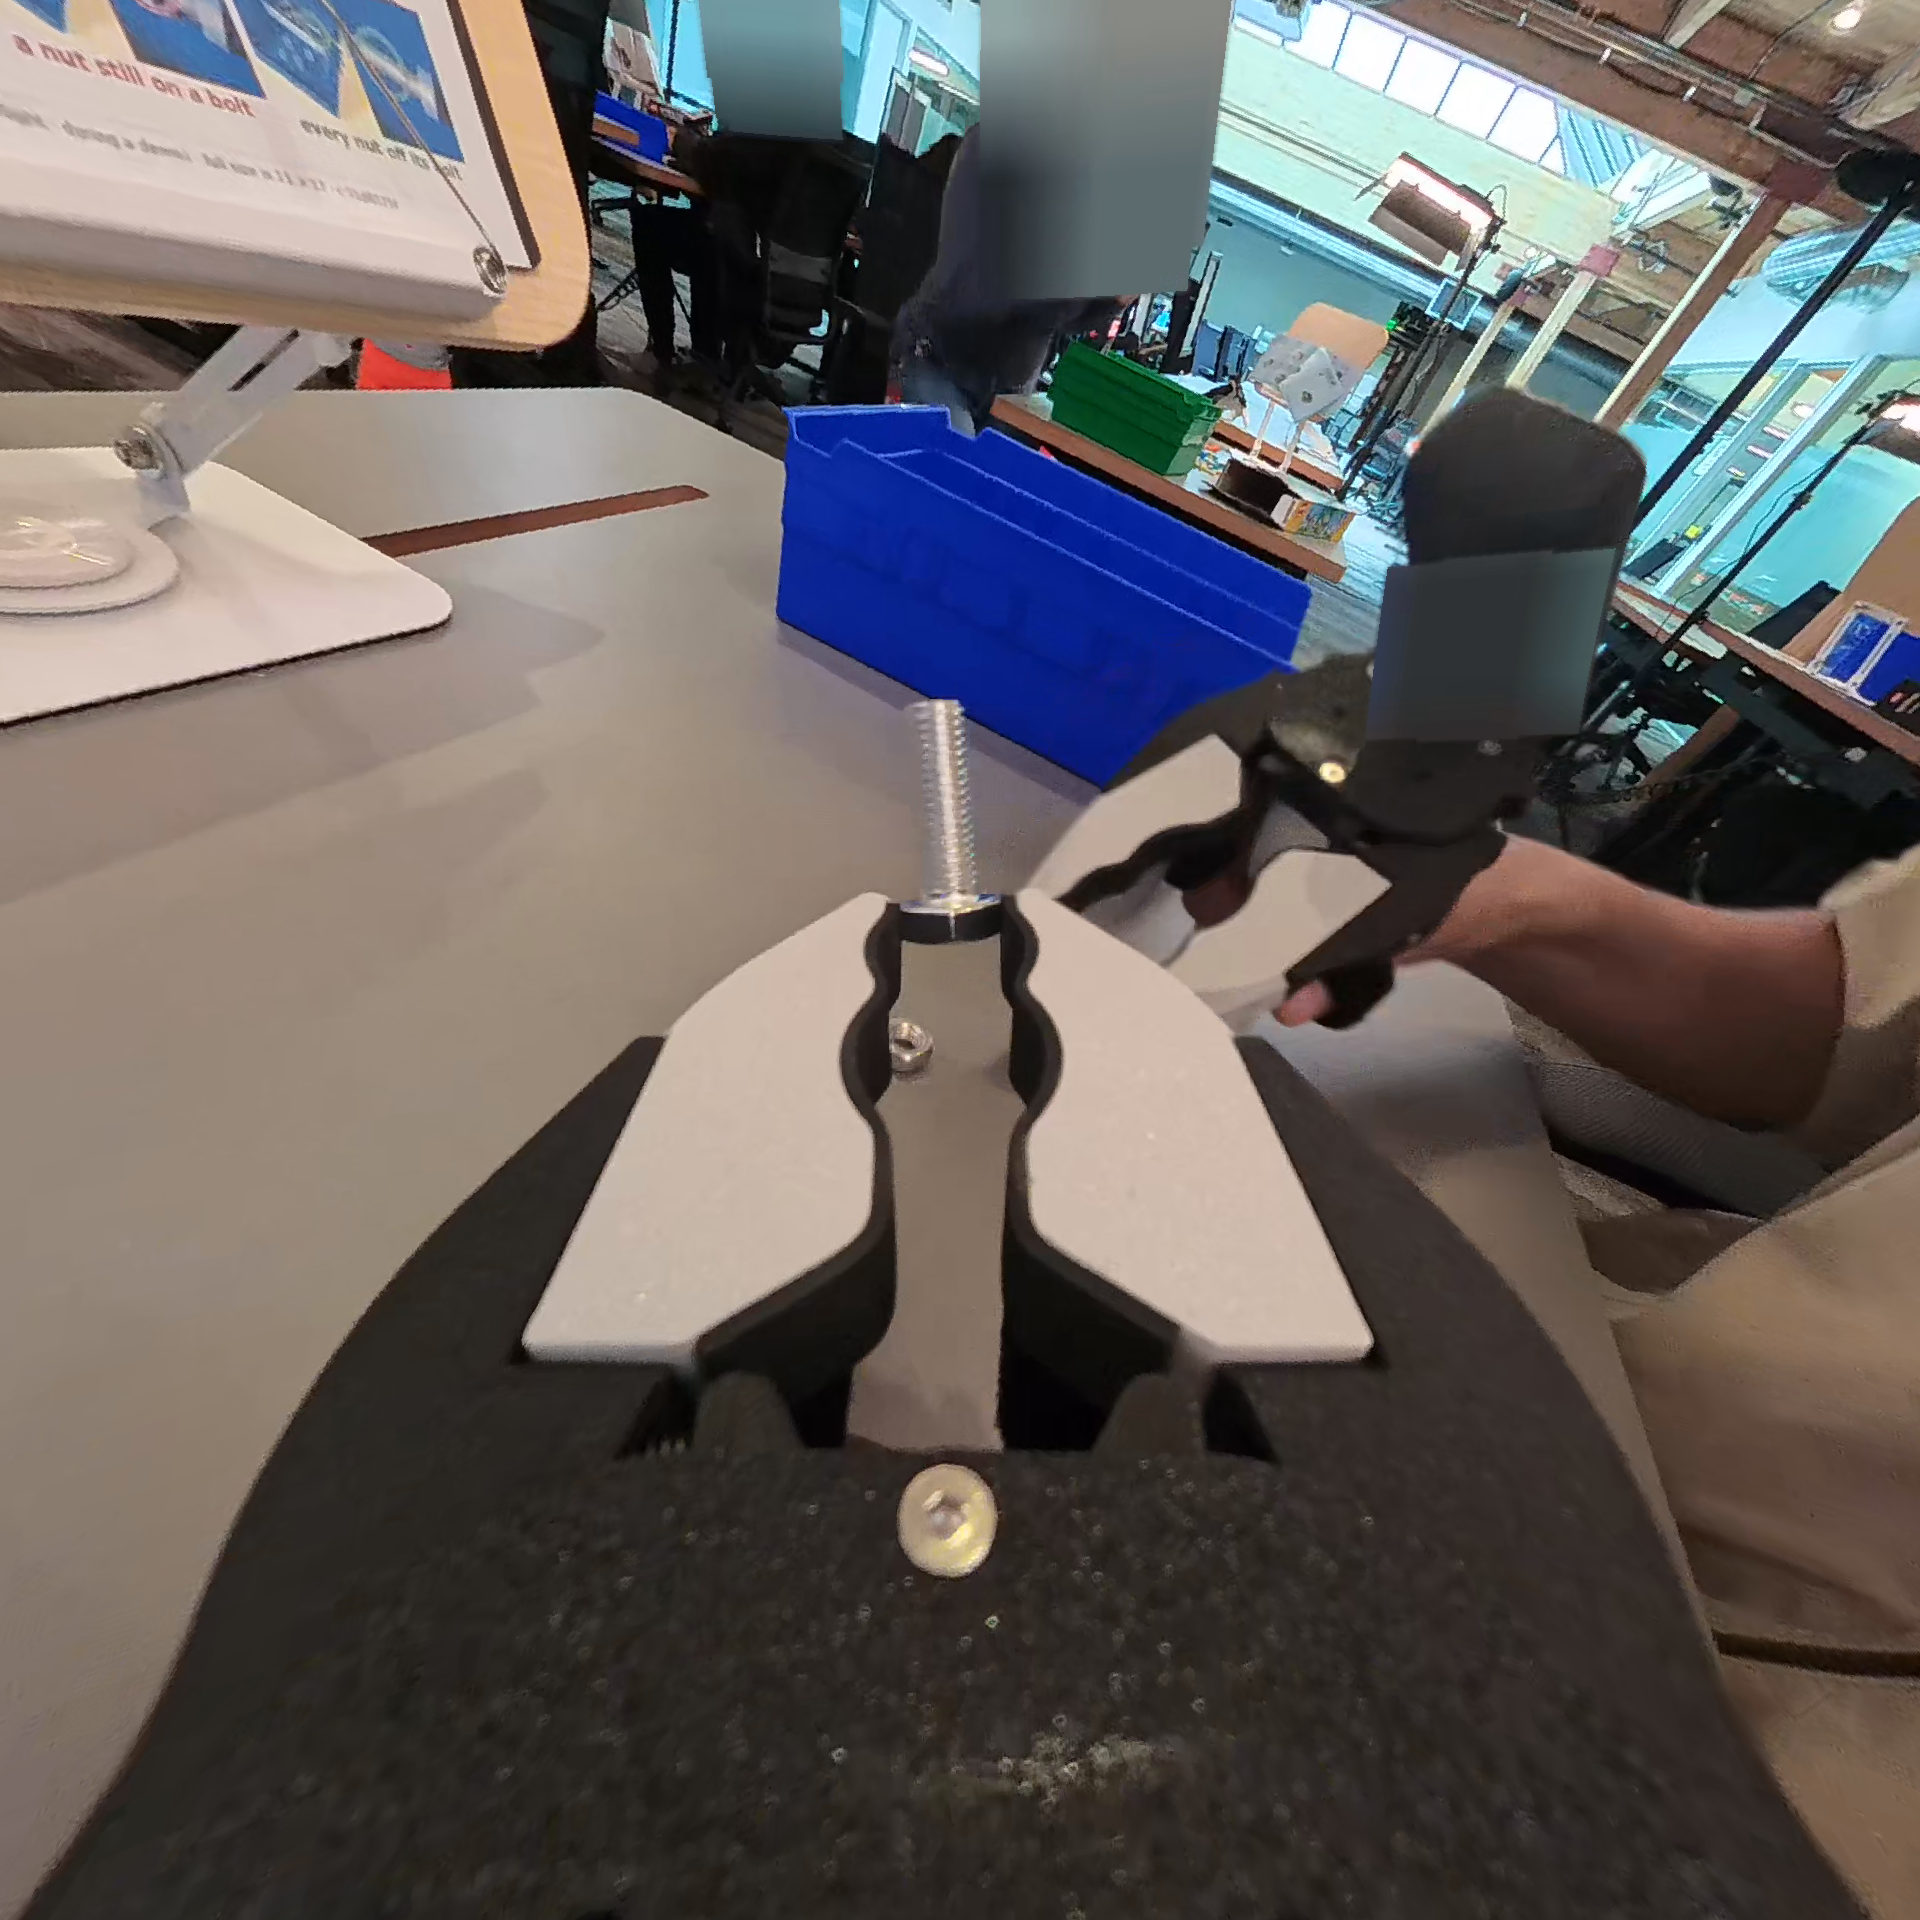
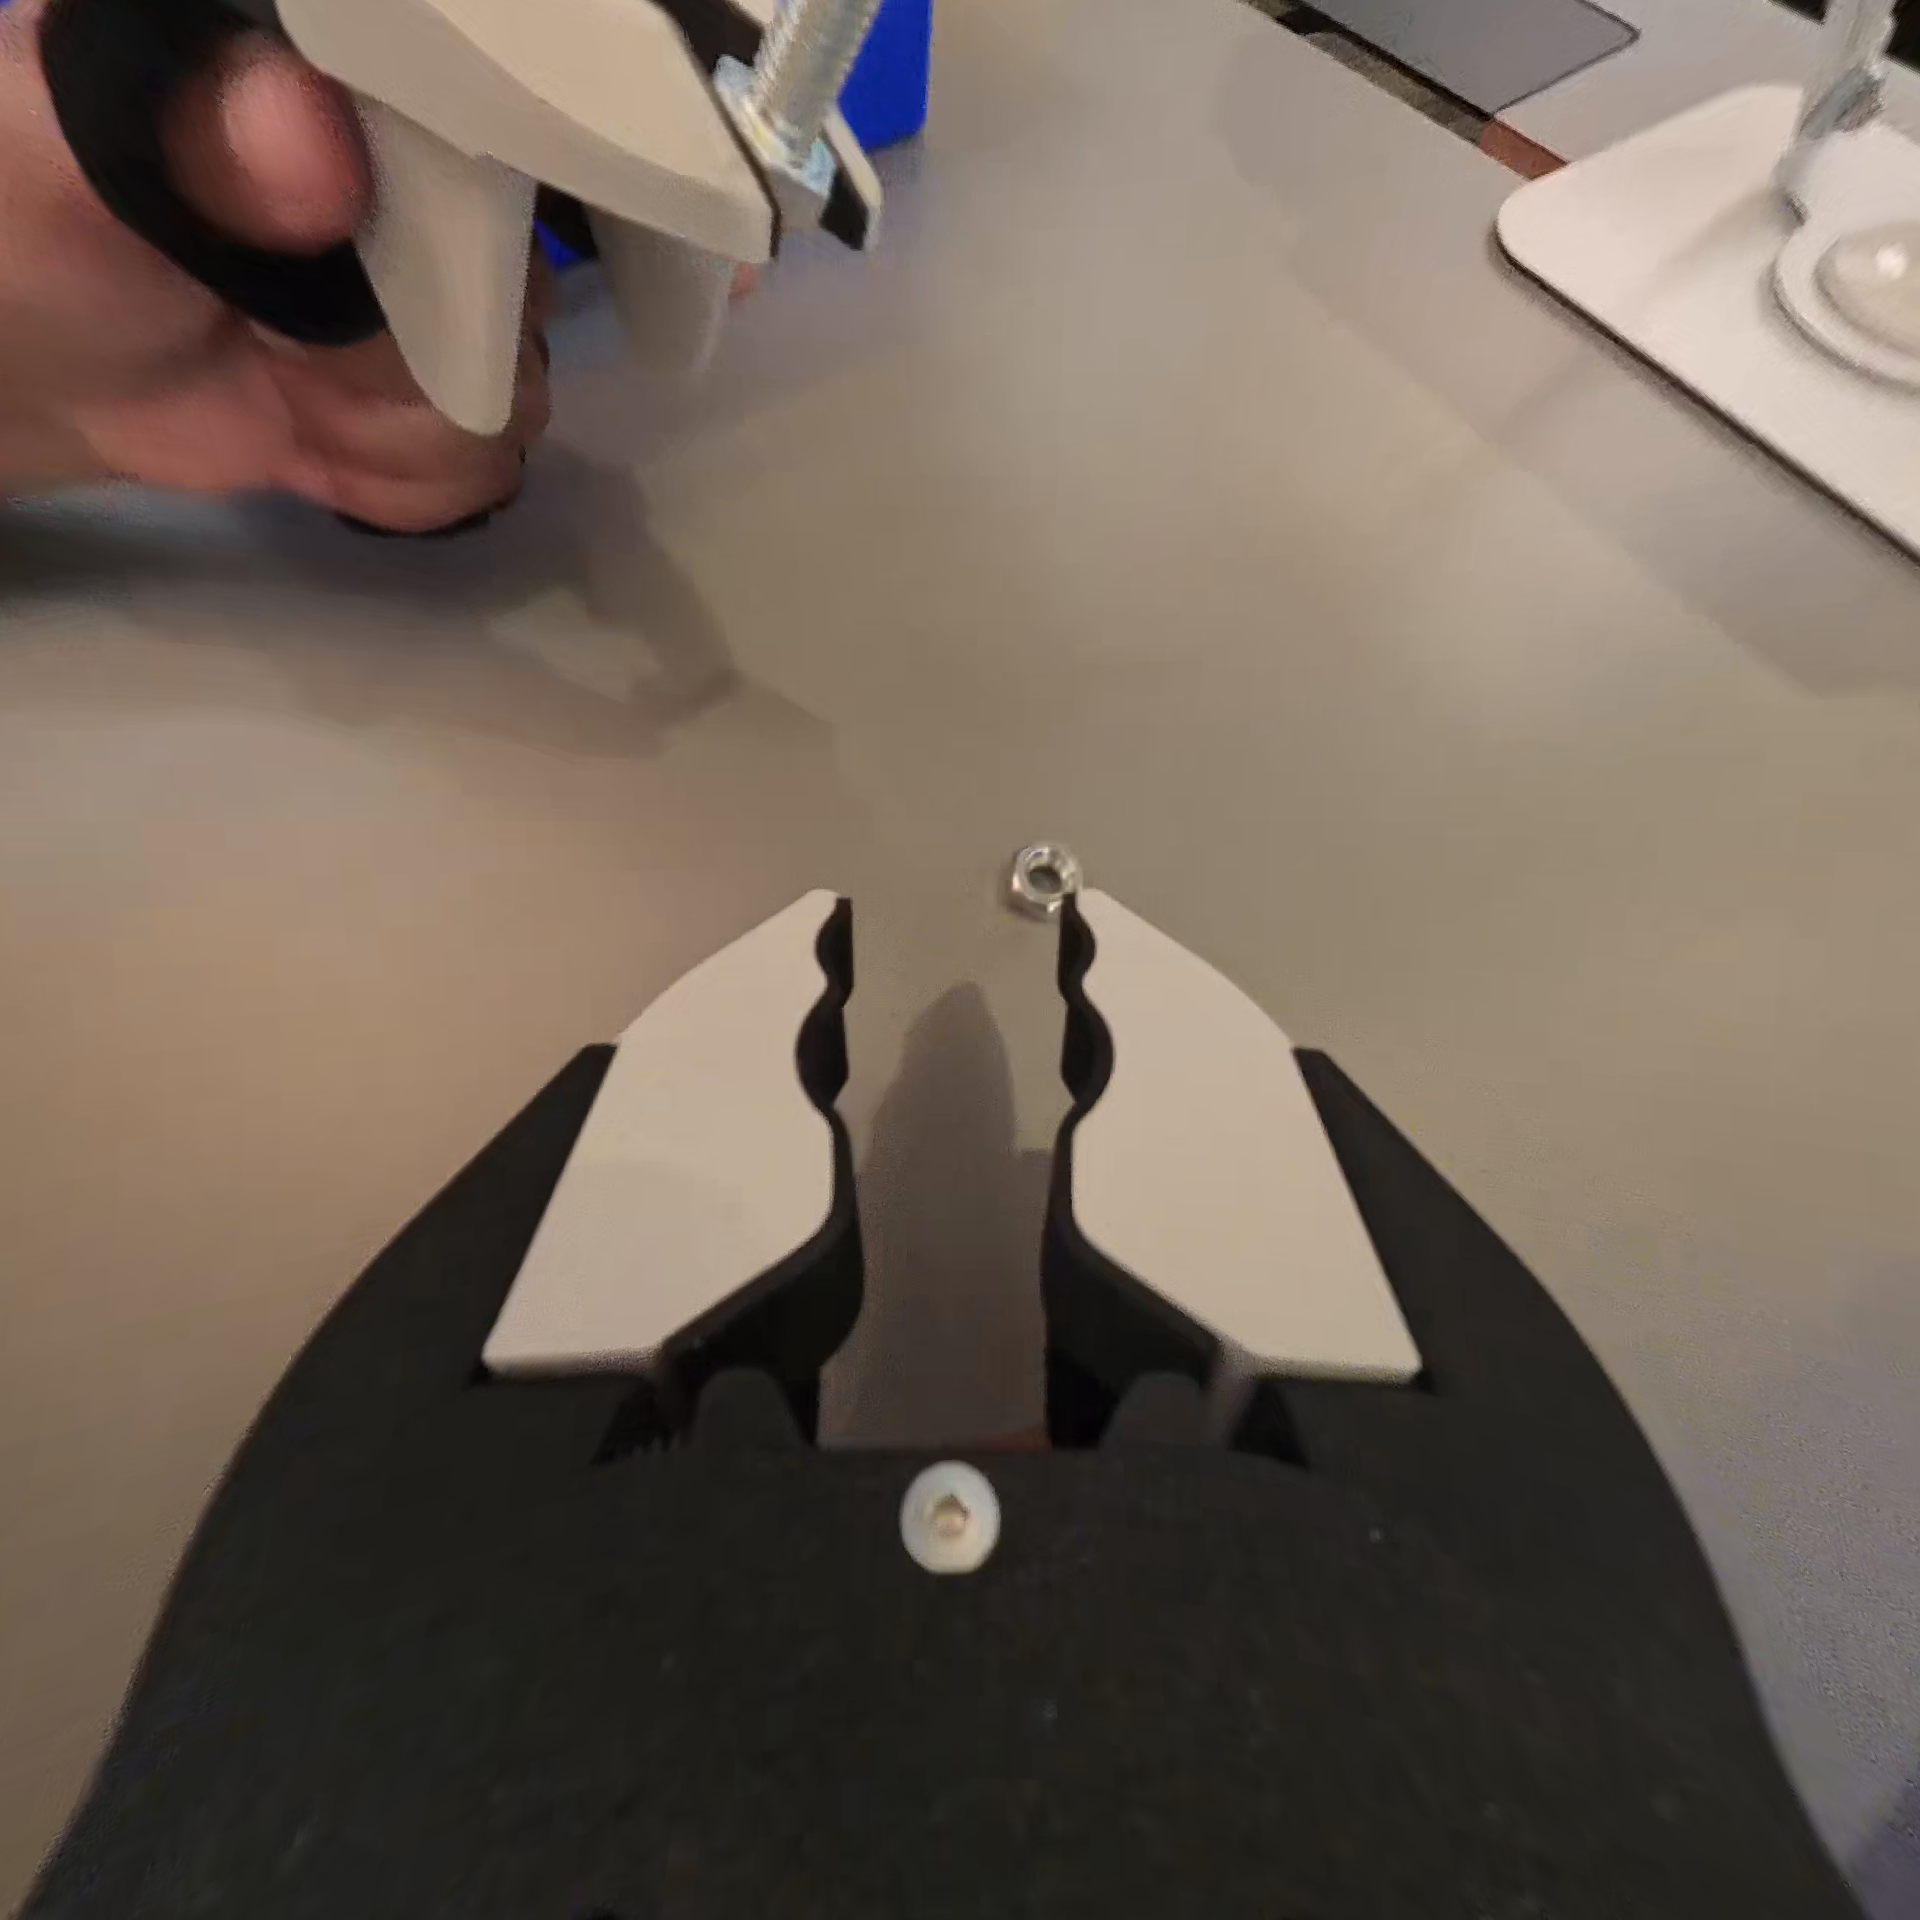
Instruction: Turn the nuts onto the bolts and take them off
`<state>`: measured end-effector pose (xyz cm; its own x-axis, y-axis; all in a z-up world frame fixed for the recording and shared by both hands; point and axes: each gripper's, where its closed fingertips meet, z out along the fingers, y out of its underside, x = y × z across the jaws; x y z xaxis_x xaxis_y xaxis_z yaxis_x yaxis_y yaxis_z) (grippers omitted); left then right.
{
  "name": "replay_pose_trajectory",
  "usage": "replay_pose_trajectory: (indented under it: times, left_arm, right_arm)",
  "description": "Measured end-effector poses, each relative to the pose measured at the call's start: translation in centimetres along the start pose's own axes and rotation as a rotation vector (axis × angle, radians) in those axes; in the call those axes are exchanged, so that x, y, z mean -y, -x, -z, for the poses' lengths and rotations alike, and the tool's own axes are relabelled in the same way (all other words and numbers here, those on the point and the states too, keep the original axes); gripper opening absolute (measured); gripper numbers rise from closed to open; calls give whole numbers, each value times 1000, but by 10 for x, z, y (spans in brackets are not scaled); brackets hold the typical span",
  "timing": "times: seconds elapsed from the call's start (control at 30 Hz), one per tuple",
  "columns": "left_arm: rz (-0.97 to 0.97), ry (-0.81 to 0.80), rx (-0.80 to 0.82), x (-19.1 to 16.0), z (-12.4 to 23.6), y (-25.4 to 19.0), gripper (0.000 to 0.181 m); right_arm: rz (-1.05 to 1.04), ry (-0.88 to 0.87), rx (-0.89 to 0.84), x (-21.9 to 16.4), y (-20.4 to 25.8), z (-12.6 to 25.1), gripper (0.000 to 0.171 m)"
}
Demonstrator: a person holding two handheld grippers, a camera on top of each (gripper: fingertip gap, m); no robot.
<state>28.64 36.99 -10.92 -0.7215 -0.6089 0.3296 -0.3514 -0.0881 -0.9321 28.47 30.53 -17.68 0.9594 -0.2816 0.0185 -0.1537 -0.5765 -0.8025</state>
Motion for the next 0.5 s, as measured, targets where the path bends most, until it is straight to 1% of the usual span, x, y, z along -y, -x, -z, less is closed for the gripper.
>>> replay_pose_trajectory:
  times: [0.03,0.1,0.13,0.23,0.33,0.4,0.5]
  left_arm:
    - [-5,-4,8,1,1,1,17]
    - [-7,-2,6,1,2,2,17]
    - [-3,-4,10,1,2,3,17]
    - [21,-1,-8,-1,0,1,17]
    - [-17,12,4,-2,0,-1,17]
    - [-36,14,7,-1,0,-2,17]
    - [-42,18,7,-1,0,-2,17]
  right_arm:
    - [-29,-13,-27,-2,-1,0,38]
    - [45,-4,-102,-8,-10,-5,37]
    - [79,22,-108,-12,-14,-10,38]
    - [63,89,-35,-15,-22,-29,39]
    - [47,124,7,-11,-26,-40,37]
    - [48,158,25,-16,-27,-45,38]
    - [52,160,40,-16,-27,-45,36]
